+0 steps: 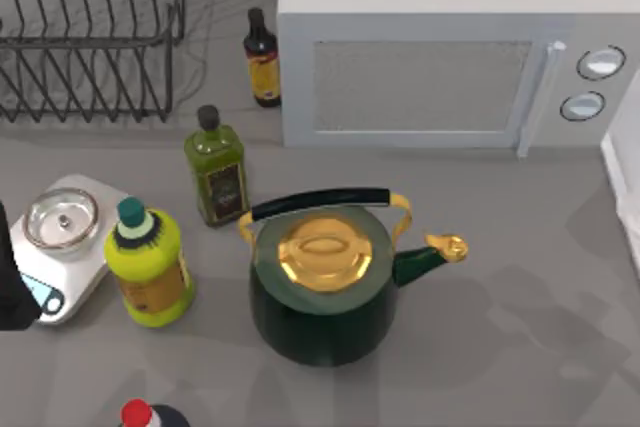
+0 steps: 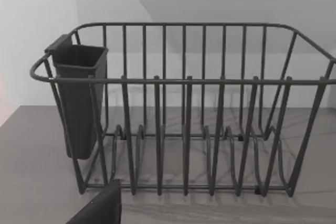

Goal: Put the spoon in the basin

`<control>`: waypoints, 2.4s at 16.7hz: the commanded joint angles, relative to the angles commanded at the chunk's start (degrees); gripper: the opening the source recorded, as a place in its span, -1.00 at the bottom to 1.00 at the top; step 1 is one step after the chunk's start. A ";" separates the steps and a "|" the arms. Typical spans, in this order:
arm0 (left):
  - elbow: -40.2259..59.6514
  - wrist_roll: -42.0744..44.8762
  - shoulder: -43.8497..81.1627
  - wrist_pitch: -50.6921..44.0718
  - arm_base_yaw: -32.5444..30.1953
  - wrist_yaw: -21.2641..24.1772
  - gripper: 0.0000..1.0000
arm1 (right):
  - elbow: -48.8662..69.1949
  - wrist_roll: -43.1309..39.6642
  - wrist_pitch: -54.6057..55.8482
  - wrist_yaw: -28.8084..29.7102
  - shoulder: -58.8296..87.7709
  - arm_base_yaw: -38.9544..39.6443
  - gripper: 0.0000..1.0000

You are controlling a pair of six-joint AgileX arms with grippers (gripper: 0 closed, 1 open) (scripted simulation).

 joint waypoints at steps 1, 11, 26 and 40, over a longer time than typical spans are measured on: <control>0.00 0.00 0.00 0.00 0.00 0.00 1.00 | 3.63 -0.36 -1.37 0.00 3.09 -0.25 -1.00; 0.00 0.00 0.00 0.00 0.00 0.00 1.00 | 63.34 -4.02 -19.59 0.09 44.69 -3.47 -1.00; 0.00 0.00 0.00 0.00 0.00 0.00 1.00 | 103.11 -4.72 -28.99 0.10 70.96 -5.86 -1.00; 0.00 0.00 0.00 0.00 0.00 0.00 1.00 | 76.07 -4.69 -10.60 -0.02 62.45 -5.75 -1.00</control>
